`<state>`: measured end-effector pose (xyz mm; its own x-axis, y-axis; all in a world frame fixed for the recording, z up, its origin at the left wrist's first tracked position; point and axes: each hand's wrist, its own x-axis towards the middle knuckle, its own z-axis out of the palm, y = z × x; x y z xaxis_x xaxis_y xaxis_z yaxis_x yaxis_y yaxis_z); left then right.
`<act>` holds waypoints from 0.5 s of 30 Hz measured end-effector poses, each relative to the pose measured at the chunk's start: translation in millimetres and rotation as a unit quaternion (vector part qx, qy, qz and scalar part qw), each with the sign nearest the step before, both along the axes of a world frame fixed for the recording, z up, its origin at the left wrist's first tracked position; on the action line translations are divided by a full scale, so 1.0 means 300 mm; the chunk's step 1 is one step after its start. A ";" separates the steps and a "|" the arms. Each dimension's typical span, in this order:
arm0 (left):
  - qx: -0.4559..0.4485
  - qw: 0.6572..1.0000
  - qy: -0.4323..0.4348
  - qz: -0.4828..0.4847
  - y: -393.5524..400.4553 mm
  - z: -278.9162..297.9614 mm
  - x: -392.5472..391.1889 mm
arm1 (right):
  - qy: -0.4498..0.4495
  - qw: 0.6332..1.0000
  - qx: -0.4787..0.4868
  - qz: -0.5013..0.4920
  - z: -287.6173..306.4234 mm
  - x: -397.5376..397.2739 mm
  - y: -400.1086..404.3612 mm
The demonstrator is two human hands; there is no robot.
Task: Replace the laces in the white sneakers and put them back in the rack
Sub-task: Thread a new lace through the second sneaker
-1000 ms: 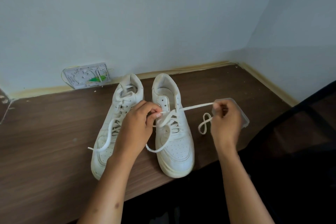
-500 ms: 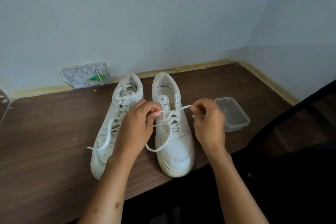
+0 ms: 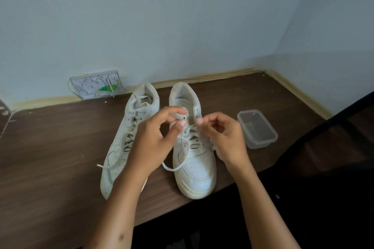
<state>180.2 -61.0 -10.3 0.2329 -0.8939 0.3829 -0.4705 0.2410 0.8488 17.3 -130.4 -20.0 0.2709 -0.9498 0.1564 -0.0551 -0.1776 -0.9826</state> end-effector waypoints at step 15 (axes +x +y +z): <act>-0.097 0.980 0.094 0.146 -0.012 0.001 0.014 | -0.127 0.935 0.192 0.269 0.077 -0.085 0.004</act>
